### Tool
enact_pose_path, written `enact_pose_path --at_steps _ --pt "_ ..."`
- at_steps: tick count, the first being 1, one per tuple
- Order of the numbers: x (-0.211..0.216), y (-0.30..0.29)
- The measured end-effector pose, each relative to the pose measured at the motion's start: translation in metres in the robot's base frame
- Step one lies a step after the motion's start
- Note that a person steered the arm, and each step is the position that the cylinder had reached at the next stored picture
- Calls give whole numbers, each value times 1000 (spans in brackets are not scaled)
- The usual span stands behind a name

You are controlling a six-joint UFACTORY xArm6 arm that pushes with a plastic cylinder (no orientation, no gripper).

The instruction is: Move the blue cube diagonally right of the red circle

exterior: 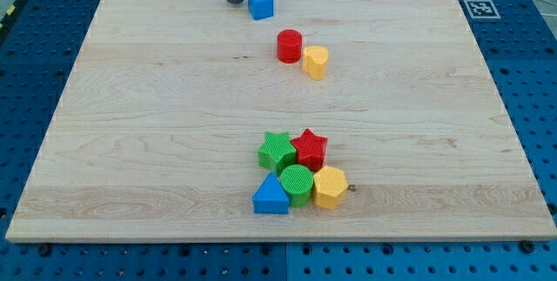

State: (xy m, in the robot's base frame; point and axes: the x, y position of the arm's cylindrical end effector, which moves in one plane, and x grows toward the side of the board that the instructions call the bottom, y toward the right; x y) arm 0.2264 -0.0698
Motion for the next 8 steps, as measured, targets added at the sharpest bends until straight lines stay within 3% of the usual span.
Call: enact_pose_path --at_steps 8 --pt "6 3"
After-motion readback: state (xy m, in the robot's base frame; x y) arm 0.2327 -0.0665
